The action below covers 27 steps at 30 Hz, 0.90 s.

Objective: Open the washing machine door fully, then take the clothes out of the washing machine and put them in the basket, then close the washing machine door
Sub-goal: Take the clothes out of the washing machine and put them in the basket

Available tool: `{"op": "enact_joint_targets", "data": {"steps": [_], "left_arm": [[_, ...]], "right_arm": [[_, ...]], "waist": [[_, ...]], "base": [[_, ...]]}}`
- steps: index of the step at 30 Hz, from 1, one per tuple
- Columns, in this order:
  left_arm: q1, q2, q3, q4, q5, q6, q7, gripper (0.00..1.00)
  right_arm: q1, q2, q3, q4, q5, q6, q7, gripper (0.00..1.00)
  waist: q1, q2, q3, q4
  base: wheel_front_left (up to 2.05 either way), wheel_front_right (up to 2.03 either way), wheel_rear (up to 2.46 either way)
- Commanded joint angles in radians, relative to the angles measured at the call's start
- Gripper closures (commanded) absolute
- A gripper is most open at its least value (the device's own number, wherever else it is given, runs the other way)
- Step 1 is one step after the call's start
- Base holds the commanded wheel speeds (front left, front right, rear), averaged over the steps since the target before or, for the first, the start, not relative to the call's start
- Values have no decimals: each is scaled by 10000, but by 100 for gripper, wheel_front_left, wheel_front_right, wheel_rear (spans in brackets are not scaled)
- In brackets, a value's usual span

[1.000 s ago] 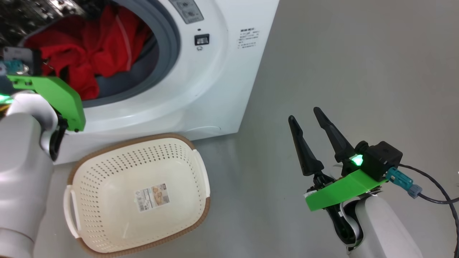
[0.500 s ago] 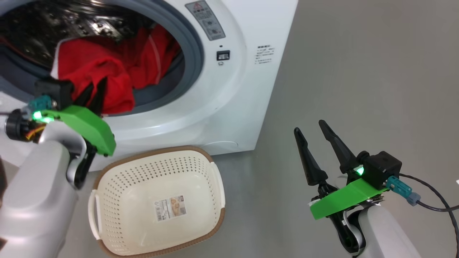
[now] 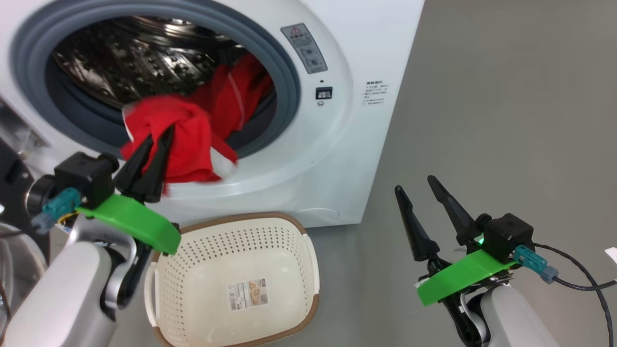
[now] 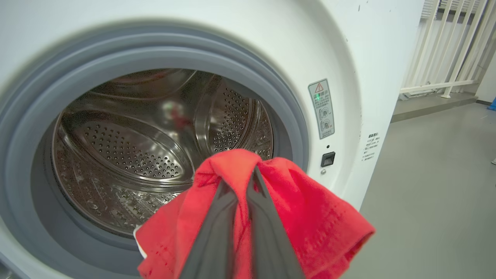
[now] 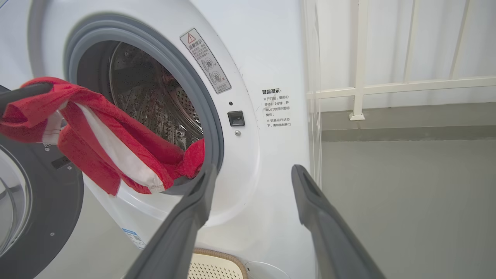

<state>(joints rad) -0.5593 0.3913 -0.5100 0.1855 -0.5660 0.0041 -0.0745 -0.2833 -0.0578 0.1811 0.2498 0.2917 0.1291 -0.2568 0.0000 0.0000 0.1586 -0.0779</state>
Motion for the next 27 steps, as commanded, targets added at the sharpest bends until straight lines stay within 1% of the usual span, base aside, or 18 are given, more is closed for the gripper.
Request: {"op": "enact_joint_targets", "data": {"steps": [1, 8, 11, 14, 17, 22, 24, 27], "left_arm": [[-88, 472, 474, -619, -57, 160, 29, 100], [909, 895, 567, -2948, -56, 800, 475, 100], [1330, 1033, 570, -3565, -33, 977, 510, 100], [1706, 1093, 521, -3904, -58, 1065, 497, 100], [1992, 1106, 451, -3918, -129, 1107, 516, 100], [2279, 1030, 323, -3560, -267, 1028, 389, 100], [2366, 996, 271, -3287, -331, 953, 306, 100], [2466, 886, 194, -2677, -510, 719, 90, 100]], "right_arm": [[48, 40, 231, -194, -67, 16, -49, 0], [121, -61, 272, -148, 23, 16, -49, 0], [142, -94, 288, -150, 59, 16, -49, 0], [162, -141, 311, -140, 103, 16, -49, 0], [179, -171, 320, -127, 122, 16, -49, 0], [158, -168, 369, -138, 116, 16, -49, 0], [145, -168, 372, -151, 106, 16, -49, 0], [125, -157, 380, -186, 82, 16, -49, 0]], "waist": [[0, 0, -210, 173], [0, 0, -346, 298], [0, 0, -357, 307], [0, 0, -372, 293], [0, 0, -368, 261], [0, 0, -300, 139], [0, 0, -247, 59], [0, 0, -140, -90]], "base": [[0, 0, 0], [0, 0, 0], [0, 0, 0], [0, 0, 0], [0, 0, 0], [0, 0, 0], [0, 0, 0], [0, 0, 0]]}}
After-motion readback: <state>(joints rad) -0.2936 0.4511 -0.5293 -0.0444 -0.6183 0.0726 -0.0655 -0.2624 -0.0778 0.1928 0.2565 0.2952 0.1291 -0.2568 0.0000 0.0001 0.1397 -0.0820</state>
